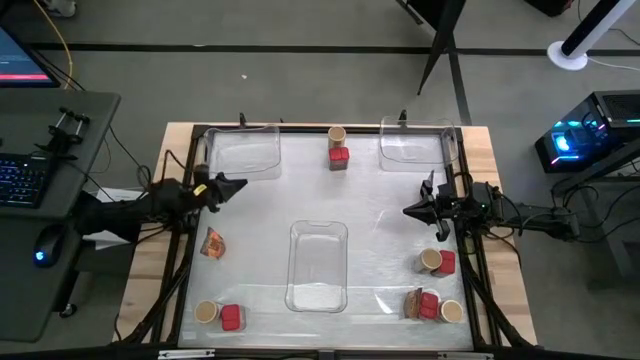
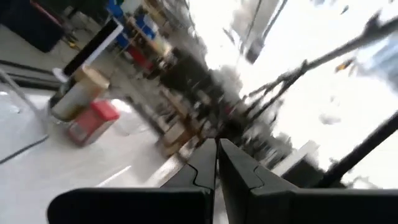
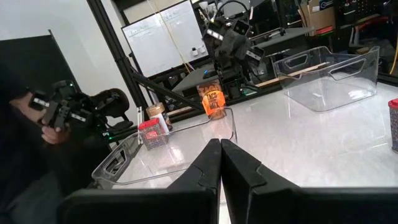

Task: Sort spices by type
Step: Put the top gold seasoning bottle into the top left transparent bin

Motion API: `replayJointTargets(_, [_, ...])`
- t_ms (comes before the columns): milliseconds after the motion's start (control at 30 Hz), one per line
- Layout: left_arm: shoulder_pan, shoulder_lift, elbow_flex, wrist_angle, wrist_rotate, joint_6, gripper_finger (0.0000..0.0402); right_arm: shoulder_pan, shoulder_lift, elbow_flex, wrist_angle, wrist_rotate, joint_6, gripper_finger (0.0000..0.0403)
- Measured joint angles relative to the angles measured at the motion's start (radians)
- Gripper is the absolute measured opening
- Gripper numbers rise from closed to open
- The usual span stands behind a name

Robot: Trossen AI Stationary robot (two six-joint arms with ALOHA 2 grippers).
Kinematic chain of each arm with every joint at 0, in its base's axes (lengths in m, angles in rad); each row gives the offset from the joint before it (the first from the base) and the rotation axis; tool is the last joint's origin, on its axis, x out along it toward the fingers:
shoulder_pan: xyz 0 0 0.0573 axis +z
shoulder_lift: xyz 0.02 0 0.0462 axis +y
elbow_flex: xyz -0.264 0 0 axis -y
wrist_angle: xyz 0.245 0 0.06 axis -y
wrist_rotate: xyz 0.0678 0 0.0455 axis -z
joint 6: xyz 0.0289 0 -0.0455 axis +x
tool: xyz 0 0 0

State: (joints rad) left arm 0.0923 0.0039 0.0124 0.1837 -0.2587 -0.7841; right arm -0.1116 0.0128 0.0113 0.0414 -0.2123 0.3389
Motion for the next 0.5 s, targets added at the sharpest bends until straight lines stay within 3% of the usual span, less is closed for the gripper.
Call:
replayJointTargets(133, [0.001, 0.045, 0.0, 0.185, -0.089, -0.105, 0.0009, 0.0, 0.0, 0.0, 0.0, 0.0, 0.0, 0.0002])
replayJointTargets(267, [0.001, 0.198, 0.086, 0.249, -0.043, 0.016, 0.0033, 0.0, 0.0, 0.0, 0.0, 0.0, 0.0, 0.0002])
replayJointTargets(400, [0.001, 0.407, 0.282, 0.142, 0.032, 0.128, 0.0082, 0.0, 0.0, 0.0, 0.0, 0.0, 0.0, 0.0002])
replayJointTargets(500, [0.001, 0.564, 0.474, -0.119, 0.081, 0.239, 0.0126, 0.0, 0.0, 0.0, 0.0, 0.0, 0.0, 0.0002])
